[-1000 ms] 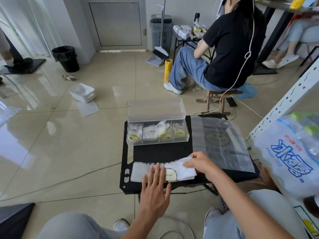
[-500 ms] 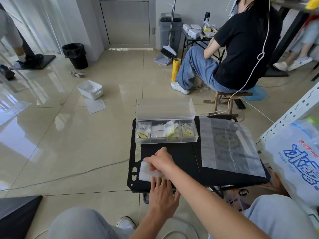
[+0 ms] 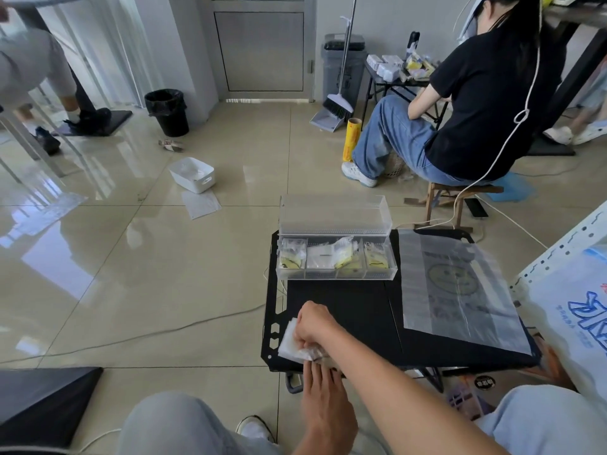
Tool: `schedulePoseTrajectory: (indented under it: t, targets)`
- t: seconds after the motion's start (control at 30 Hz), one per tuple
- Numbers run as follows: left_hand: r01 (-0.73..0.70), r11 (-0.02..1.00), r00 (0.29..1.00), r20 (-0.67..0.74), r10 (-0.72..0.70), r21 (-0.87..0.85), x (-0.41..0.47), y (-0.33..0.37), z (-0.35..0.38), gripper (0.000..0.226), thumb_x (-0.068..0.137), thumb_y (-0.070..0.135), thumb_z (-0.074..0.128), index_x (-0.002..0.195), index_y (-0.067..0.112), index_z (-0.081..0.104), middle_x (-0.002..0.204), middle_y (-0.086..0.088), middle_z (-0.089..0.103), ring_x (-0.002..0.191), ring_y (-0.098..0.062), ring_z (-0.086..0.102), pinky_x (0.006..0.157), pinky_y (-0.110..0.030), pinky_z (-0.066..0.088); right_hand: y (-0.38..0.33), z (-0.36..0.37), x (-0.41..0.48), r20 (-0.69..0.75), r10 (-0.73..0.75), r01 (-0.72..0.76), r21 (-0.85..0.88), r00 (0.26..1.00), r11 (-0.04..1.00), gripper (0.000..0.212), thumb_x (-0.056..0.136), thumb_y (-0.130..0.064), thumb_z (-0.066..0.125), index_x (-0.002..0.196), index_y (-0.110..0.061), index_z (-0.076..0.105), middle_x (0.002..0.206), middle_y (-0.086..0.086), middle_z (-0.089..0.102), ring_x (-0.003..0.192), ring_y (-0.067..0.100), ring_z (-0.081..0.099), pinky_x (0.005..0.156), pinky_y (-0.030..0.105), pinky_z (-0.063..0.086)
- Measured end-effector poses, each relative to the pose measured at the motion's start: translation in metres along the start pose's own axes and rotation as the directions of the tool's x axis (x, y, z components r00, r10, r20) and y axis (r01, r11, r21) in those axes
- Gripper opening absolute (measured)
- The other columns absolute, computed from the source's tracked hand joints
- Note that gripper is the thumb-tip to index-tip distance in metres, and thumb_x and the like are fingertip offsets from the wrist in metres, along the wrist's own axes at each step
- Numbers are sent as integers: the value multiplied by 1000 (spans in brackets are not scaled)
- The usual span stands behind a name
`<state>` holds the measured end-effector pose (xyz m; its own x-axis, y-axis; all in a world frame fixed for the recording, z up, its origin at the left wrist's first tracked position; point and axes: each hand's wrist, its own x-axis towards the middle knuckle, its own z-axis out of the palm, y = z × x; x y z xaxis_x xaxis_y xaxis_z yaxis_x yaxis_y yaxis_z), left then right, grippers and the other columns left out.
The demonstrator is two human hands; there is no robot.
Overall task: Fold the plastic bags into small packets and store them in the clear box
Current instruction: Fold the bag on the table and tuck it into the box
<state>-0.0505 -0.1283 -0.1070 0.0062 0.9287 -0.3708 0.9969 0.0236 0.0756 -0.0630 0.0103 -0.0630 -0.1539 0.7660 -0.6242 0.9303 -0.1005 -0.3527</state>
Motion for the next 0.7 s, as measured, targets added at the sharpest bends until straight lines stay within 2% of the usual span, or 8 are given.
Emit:
schedulePoseTrajectory:
  t: [0.13,0.2,0.27,0.37,0.43,0.5,0.63,0.7]
  targets:
    - [52,994,997,-46,-57,-101,-13,-9,18,92,41,52,87,107,-10,71,105,-27,76,96,-39,77,91,-47,61,-1,10,0,22,23,-23,21,999,1000,39,81,-5,77,120,-8,72,124,11,72,111,28,72,90,36,60]
    - [72,996,994,-75,-76,-55,-25,-11,30,57,97,40,47,122,-11,55,113,-27,75,104,-40,74,118,-48,37,0,12,-5,-22,-1,1,20,1000,1000,43,83,-1,75,125,-10,68,127,10,66,115,28,68,89,34,58]
    - [115,992,992,-48,-117,-46,-31,-13,44,61,104,7,4,130,-9,57,127,-31,66,111,-40,69,123,-50,16,0,14,-7,-54,-24,24,5,998,1000,44,82,0,76,124,-10,68,127,10,66,115,29,67,89,35,58]
    - [197,972,980,52,-192,-124,-44,-18,9,68,72,34,64,127,-7,69,133,-38,56,103,-41,74,97,-54,55,0,16,-10,-93,-66,68,24,993,997,35,86,-2,72,120,-10,69,124,11,68,112,29,68,93,39,59]
    - [150,969,989,29,-147,-198,-43,-32,-27,101,60,35,65,141,-22,44,151,-44,33,137,-56,46,108,-54,49,2,16,-13,-129,-94,102,56,987,993,24,94,-9,66,117,-12,71,121,10,70,109,28,69,93,39,59]
    - [71,990,989,-119,-85,-120,-35,-46,-33,94,86,31,40,153,-13,-9,158,-30,-24,154,-44,-11,128,-48,4,6,15,-16,-134,-129,145,118,983,982,20,97,-14,62,111,-13,76,115,8,73,106,26,70,92,38,59]
    - [108,988,994,-22,-111,-110,-30,-46,-22,90,97,27,39,146,-6,-28,151,-15,-39,156,-36,-22,129,-46,-7,28,2,-25,-71,-190,203,270,979,941,18,95,-15,66,103,-18,82,104,3,77,101,16,71,94,31,57]
    - [150,983,988,58,-144,-106,-30,-44,-23,91,99,25,42,146,-6,-30,156,-18,-40,155,-36,-26,129,-45,-7,47,-5,-30,-261,-146,217,269,954,938,14,95,-16,68,103,-21,79,109,0,74,100,15,70,90,33,59]
